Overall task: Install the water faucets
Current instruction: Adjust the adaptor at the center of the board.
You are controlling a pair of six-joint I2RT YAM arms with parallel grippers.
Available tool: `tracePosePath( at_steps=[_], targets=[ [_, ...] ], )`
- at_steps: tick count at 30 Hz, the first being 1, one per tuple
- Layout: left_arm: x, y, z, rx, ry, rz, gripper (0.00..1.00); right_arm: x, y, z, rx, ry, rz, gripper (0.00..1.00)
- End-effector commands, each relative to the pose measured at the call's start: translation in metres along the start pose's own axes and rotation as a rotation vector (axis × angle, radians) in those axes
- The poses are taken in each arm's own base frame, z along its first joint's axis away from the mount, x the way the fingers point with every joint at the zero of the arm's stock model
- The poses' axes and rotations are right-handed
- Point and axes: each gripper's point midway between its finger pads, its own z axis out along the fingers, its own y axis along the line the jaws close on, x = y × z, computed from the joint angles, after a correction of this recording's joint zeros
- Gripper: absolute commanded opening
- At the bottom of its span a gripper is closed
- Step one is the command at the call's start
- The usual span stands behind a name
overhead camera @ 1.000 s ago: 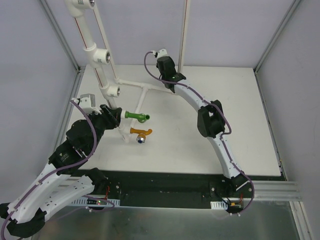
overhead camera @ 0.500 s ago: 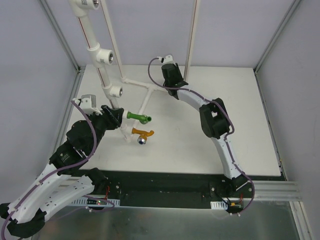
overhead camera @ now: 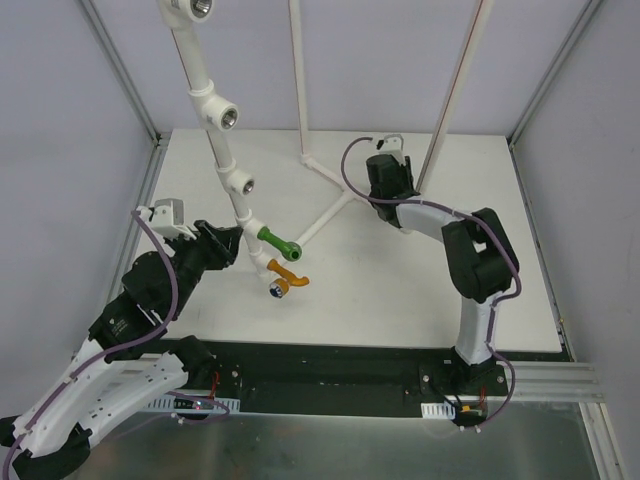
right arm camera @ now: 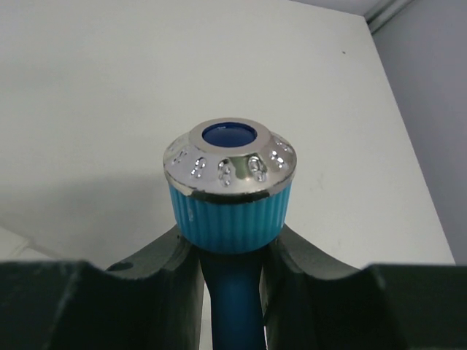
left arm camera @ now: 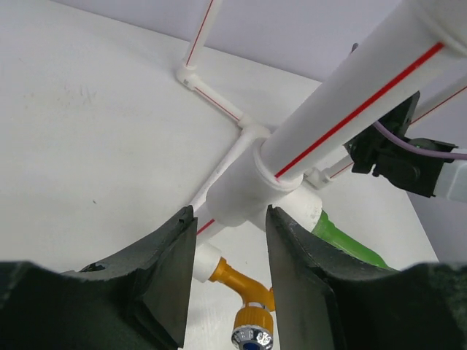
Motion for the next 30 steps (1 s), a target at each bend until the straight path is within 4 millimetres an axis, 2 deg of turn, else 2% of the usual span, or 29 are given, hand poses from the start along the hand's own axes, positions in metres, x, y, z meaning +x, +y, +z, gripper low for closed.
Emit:
tracePosePath(
  at_steps=[1,5,8,11,15,18,20,23,24,30],
  targets=[
    [0.01,0.0,-0.005,0.022,0.047,0.017,0.44,-0.039,-0.059,-0.033,0.101,-0.109,0.179,0.0],
    [0.009,-0.011,-0.01,0.088,0.065,0.045,0.44,-0.044,-0.064,-0.061,0.018,-0.129,0.249,0.0],
    [0.0,-0.023,-0.013,0.151,0.062,0.108,0.45,-0.052,-0.048,-0.077,-0.128,-0.144,0.29,0.0],
    [-0.018,-0.033,-0.017,0.213,0.003,0.203,0.47,-0.062,-0.031,-0.093,-0.226,-0.158,0.289,0.0],
    [-0.047,-0.039,-0.017,0.247,-0.159,0.31,0.57,-0.077,-0.014,-0.118,-0.335,-0.186,0.293,0.0],
    [-0.058,-0.039,-0.014,0.242,-0.213,0.42,0.65,-0.085,-0.005,-0.134,-0.38,-0.206,0.279,0.0],
    [-0.061,-0.039,-0.008,0.229,-0.236,0.468,0.7,-0.088,-0.002,-0.142,-0.406,-0.212,0.275,0.0],
    [-0.055,-0.044,0.006,0.241,-0.23,0.543,0.71,-0.091,0.002,-0.156,-0.452,-0.219,0.273,0.0],
    [-0.059,-0.05,0.01,0.254,-0.255,0.552,0.71,-0.091,0.003,-0.161,-0.464,-0.221,0.272,0.0],
    [-0.06,-0.064,0.036,0.295,-0.304,0.571,0.71,-0.097,-0.008,-0.188,-0.532,-0.247,0.296,0.0]
  ],
)
